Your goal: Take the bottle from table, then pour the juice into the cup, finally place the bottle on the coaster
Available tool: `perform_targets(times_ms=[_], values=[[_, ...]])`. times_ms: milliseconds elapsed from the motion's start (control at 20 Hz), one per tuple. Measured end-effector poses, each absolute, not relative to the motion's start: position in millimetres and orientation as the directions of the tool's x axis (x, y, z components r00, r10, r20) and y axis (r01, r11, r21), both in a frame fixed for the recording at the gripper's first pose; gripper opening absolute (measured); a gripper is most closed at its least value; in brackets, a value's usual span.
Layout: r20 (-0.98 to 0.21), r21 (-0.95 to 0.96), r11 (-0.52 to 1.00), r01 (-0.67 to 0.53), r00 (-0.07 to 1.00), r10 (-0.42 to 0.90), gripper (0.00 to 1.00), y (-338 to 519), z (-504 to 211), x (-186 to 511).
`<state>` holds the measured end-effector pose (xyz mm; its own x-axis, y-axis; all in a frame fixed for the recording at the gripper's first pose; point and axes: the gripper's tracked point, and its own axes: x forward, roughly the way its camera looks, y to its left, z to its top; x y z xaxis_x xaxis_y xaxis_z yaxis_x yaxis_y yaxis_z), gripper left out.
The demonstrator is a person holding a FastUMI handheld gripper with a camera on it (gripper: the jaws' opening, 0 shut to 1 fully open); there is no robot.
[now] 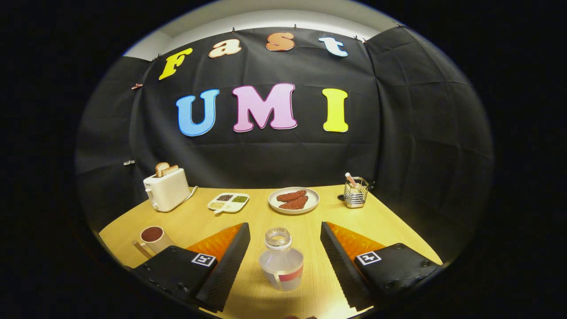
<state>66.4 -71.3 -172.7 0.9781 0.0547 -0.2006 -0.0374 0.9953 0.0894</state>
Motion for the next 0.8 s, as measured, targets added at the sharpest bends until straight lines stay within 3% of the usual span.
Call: perform_targets(times_ms=[800], values=[[-0.225, 0.036, 0.996, -0.087, 0.970, 0.092, 0.99, -66.6, -252.2, 85.1]])
